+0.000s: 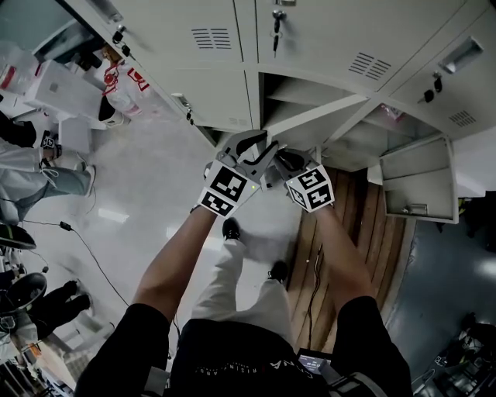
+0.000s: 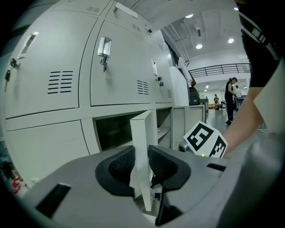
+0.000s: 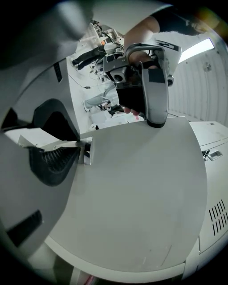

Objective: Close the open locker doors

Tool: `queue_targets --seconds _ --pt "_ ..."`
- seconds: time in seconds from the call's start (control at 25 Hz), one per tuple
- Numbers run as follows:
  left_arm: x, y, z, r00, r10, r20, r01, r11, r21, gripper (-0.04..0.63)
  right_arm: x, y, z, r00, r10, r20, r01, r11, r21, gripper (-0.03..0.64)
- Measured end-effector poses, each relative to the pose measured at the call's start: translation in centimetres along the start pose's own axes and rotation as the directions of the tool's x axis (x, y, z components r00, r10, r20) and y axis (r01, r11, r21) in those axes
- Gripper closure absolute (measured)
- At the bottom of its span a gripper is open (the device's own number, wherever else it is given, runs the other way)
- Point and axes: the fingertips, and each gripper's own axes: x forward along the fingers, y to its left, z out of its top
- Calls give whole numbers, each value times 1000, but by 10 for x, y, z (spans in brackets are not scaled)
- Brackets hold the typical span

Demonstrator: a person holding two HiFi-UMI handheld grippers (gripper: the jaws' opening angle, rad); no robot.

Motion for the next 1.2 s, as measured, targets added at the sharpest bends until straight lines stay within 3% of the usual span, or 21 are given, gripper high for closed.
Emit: queue_targets --seconds 0.52,1.2 --pt "1 44 -19 997 81 -12 -82 996 -34 494 34 -19 23 997 -82 2 82 996 42 558" --pt "7 84 -28 999 36 -10 -37 998 -57 529 80 -65 56 973 -229 17 224 964 141 568"
